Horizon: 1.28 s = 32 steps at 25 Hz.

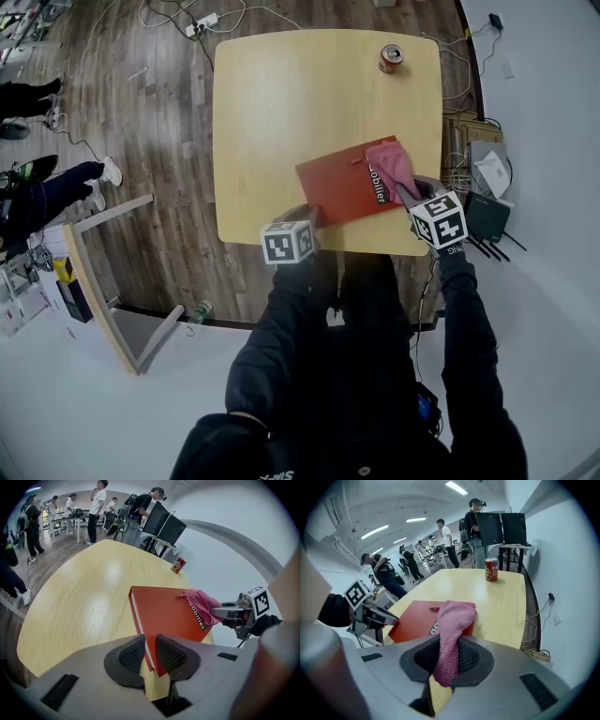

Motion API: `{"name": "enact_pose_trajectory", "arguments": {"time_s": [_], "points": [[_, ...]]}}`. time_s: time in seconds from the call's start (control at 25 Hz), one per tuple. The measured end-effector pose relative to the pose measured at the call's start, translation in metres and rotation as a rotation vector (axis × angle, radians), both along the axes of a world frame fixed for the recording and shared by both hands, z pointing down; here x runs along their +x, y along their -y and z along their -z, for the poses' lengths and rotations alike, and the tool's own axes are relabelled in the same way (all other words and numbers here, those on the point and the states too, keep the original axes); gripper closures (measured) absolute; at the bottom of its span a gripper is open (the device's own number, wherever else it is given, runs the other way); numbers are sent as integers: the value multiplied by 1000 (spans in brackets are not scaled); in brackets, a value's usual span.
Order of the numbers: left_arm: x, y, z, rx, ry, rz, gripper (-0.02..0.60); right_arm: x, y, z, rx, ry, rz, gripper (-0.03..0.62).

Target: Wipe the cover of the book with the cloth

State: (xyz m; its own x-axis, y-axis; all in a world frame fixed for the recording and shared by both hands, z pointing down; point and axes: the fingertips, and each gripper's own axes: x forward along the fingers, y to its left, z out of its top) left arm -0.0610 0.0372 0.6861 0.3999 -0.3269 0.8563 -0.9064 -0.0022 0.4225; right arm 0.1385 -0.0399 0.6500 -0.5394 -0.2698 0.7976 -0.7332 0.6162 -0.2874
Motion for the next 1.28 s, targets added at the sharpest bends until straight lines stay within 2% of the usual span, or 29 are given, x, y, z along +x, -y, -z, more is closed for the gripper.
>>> {"name": "enact_pose_trajectory", "arguments": {"time_s": [0.32,0.52,0.76,1.0,1.28], "points": [[0,1,1,-5,-8,-5,483,-63,-21,44,53,154,49,516],[0,1,2,-6,-19,-13,483,-111,-48,40,11,215,68,516],[-1,2,1,-6,-27,-17,483,-147,-80,19,-67,242,71,516],[0,2,2,-6,-31,-19,482,-160,-94,-4,-131,234,67,516],[-1,3,2,-6,-23,-23,482,-136,-88,-15,-131,167,24,516]]}}
